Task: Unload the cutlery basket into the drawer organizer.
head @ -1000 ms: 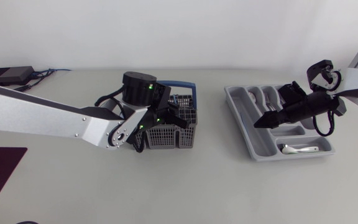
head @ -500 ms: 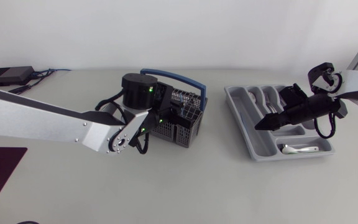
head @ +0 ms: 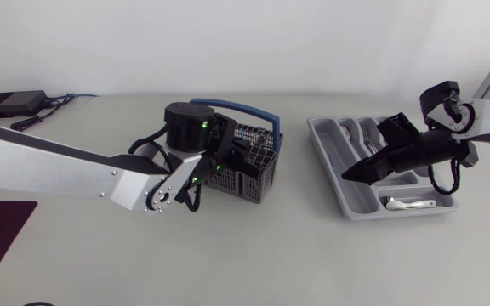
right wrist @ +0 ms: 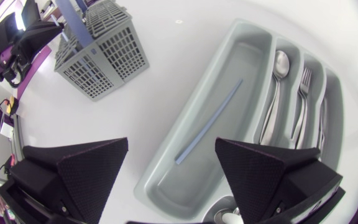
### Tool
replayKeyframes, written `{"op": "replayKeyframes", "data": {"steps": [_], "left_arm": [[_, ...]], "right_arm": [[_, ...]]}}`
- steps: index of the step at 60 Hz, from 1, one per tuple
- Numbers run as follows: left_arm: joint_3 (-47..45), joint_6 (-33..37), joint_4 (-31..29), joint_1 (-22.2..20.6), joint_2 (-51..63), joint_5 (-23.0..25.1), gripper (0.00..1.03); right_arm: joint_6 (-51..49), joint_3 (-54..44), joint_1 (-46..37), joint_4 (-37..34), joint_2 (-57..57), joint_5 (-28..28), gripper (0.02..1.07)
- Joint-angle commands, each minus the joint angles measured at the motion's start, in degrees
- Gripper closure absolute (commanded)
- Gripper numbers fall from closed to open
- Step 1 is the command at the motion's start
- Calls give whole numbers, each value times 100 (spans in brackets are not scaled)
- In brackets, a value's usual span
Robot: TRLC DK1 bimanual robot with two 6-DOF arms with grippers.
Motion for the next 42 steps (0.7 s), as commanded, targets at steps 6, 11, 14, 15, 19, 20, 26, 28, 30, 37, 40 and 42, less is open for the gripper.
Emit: {"op": "replayKeyframes", "data": {"steps": [6,11,14,15,19,20,26,28,30,37,40,42], "left_arm": [[-130,354,3,-203,-128,-289,22],[-191,442,-41,-265,-312,-368,16],[-253,521,-94,-274,-488,-377,16],[-279,538,-103,-274,-532,-377,16],[-385,617,-226,-221,-831,-377,16],[-402,644,-261,-177,-901,-377,16],[-437,776,-472,104,-1156,-377,16],[-393,784,-613,280,-1183,-377,16],[-367,793,-709,429,-1183,-368,16],[-332,907,-832,807,-1112,-201,16],[-341,995,-823,913,-1060,-166,16],[-332,1004,-823,1009,-989,-105,18]], "right_arm": [[-263,-449,307,116,-634,-95,6],[-333,-633,491,195,-959,-174,6],[-386,-765,614,248,-1170,-182,6],[-403,-800,667,256,-1223,-191,6],[-412,-1020,922,415,-1513,-182,6],[-412,-1073,984,441,-1575,-174,6],[-395,-1266,1458,599,-1750,-68,9],[-360,-1292,1608,669,-1777,-42,15],[-324,-1284,1722,713,-1777,-42,19],[-237,-1196,2109,784,-1786,-24,47],[-70,-1204,2267,1012,-1812,20,68],[36,-1196,2399,1153,-1829,90,83]]}}
